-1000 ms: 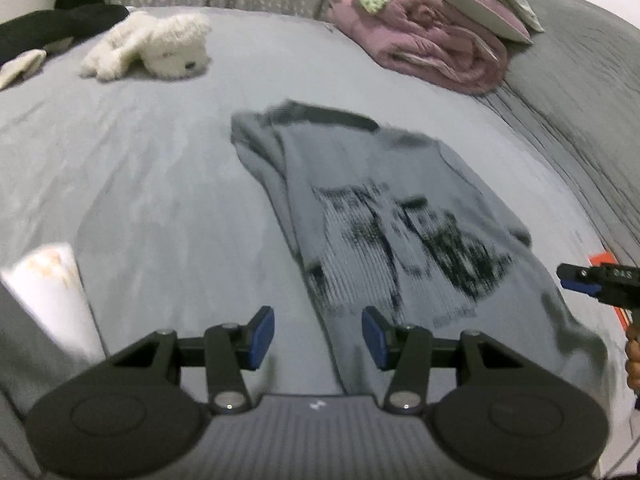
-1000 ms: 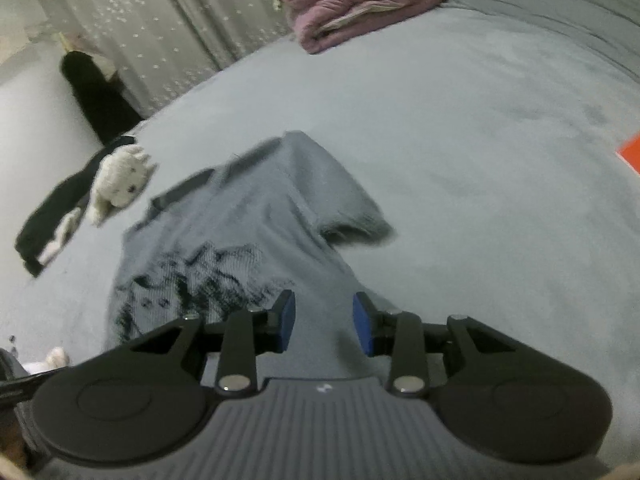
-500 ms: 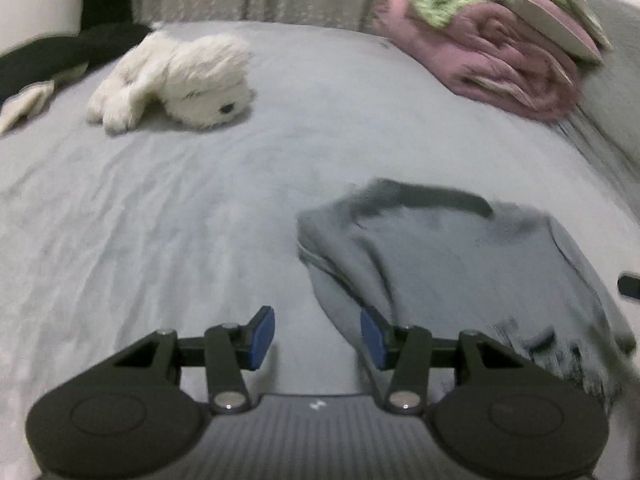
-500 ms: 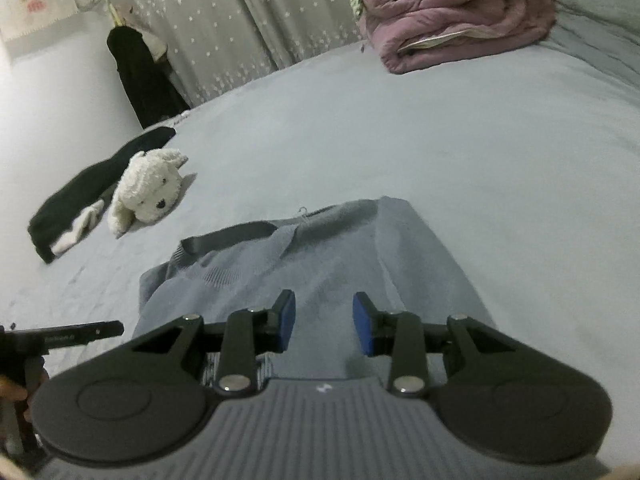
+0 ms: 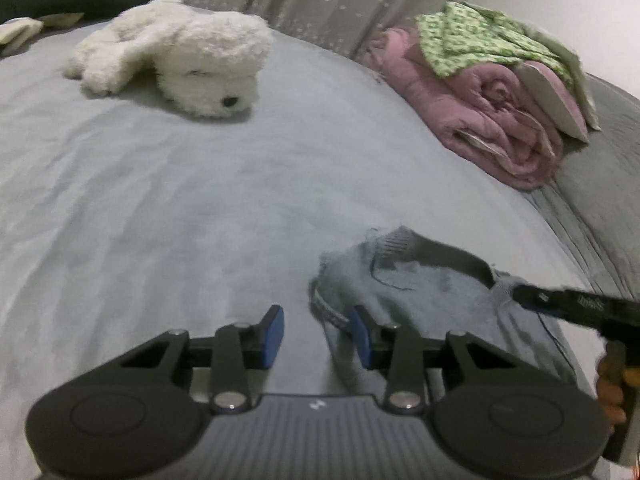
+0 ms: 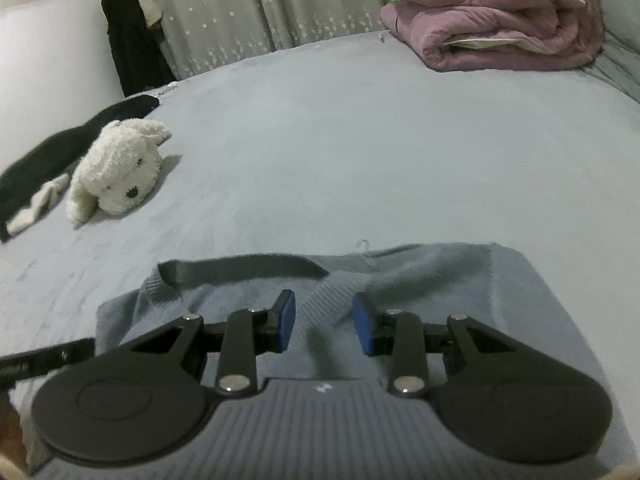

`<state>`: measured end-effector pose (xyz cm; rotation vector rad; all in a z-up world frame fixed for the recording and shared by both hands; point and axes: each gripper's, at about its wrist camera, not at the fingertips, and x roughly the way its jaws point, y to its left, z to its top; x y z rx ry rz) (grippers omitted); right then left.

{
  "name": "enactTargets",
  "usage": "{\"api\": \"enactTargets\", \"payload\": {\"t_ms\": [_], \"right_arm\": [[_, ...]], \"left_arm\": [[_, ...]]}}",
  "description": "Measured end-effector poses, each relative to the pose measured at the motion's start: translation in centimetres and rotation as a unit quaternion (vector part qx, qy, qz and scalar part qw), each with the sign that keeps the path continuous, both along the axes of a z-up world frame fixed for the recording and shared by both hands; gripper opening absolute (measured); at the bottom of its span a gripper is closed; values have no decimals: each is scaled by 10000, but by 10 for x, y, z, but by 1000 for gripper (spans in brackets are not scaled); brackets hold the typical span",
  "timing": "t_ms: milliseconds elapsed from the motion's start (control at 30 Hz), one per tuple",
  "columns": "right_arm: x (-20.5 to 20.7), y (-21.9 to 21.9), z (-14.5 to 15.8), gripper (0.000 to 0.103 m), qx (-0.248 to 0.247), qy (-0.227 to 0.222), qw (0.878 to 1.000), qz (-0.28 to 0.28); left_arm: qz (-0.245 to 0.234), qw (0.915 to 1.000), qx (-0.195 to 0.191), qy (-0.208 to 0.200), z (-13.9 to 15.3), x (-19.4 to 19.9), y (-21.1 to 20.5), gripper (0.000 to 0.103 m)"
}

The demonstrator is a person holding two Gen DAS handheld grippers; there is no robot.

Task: Fold clothes

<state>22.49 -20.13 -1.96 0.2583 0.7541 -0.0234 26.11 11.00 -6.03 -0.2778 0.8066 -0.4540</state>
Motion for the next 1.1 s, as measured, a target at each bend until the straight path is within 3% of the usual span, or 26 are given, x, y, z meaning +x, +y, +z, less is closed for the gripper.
{"api": "enactTargets", "payload": {"t_ms": [100, 200, 267, 300, 333, 433, 567, 733, 933, 1100], "right_arm": [[12, 12, -10, 36, -340, 122, 9992, -158], [16, 19, -22, 36, -1041, 141, 9934, -460], [18, 16, -26, 27, -1181, 44, 9911, -609], [18, 14, -27, 16, -1248, -5, 9898, -683], [20, 11, -27, 9, -1244, -44, 9893, -764], [25, 5, -19, 7, -1282, -166, 9869, -964], [37, 4, -6, 7, -1399, -349, 9831, -1124], [57, -1, 1, 6, -1443, -441, 9803, -1277], [71, -5, -18, 6, -1461, -244, 9800, -1332], [70, -6, -30, 7, -1408, -158, 9819, -1255]], "left_arm": [[-119, 9999, 8, -112, -5, 0, -7, 34], [-235, 9996, -62, -123, -8, 0, -11, 16], [-225, 9996, -91, -145, -12, -2, -14, 5], [-201, 9996, -95, -161, -13, -2, -15, 4], [-175, 9997, -98, -171, -14, -2, -15, 3], [-84, 9994, -190, -285, -8, -4, -13, 1], [131, 9963, -388, -754, 14, -10, -3, 1], [578, 9913, -122, -1178, 28, -10, 7, 1], [894, 9894, 350, -1094, 22, -1, 11, 1], [906, 9931, 215, -716, 10, 9, 19, 1]]}}
